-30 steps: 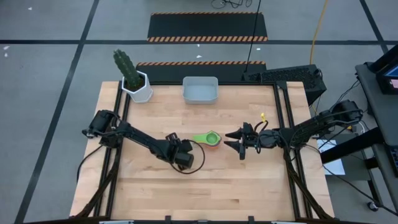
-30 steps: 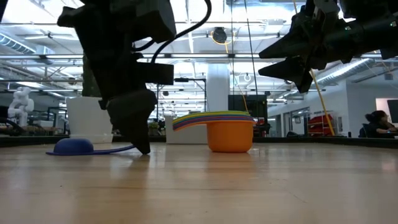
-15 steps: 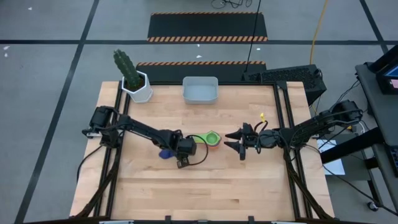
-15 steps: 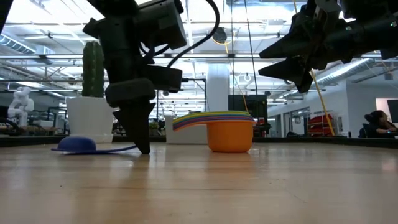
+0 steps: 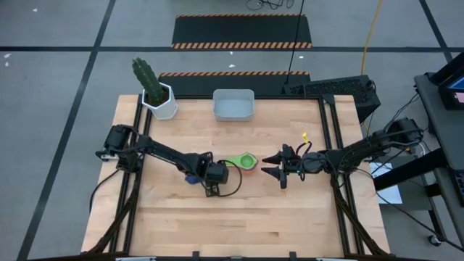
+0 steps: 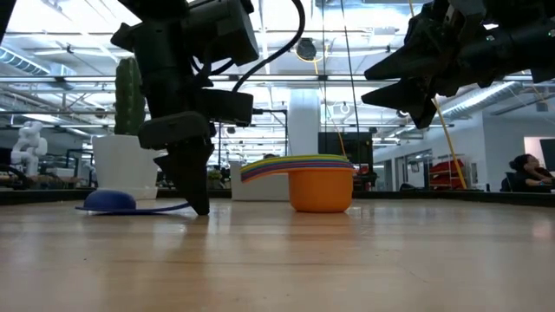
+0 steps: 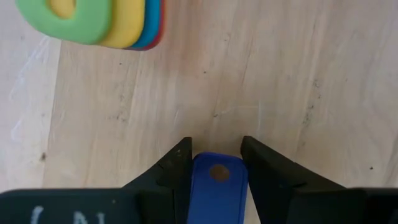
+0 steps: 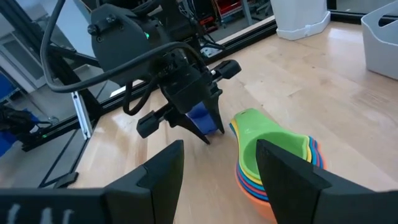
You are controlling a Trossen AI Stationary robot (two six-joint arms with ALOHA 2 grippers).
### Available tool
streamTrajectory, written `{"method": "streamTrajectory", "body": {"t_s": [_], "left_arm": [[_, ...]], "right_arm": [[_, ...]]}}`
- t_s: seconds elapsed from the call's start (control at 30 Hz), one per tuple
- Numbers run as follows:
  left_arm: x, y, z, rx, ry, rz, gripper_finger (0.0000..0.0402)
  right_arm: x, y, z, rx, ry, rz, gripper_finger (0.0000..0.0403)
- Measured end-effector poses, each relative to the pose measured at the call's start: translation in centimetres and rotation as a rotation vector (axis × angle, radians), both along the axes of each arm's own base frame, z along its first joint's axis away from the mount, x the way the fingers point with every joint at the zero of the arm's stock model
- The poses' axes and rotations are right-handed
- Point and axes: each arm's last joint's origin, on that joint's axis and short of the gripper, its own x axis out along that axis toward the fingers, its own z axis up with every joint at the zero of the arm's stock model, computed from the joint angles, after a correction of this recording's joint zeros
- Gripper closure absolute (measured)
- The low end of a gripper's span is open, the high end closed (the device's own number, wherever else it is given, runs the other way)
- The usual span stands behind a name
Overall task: Nest measuring cups in basket
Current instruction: Stack the violet measuring cup on top of the green measuring cup
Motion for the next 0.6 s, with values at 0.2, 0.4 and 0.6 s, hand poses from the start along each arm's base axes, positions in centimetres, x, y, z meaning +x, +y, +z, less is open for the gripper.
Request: {"method": "streamTrajectory", "body": {"t_s": [0.2, 0.4, 0.6], "left_arm": [[-0.2, -0.8, 0.0, 0.036, -0.007, -0.019, 0.0274], [-0.7, -1.8, 1.1, 0.031, -0.038, -0.048, 0.0274], [-1.2, -3.2, 3.0, 0.015, -0.116, -0.094, 0.0275]], "right_arm": [[0.0, 0.0, 0.0, -0.002, 0.000, 0.000, 0.0209], [0.0, 0.0, 0.0, -0.004, 0.000, 0.000, 0.0209], [0.0, 0.0, 0.0, -0.005, -0.001, 0.000, 0.0209]]}}
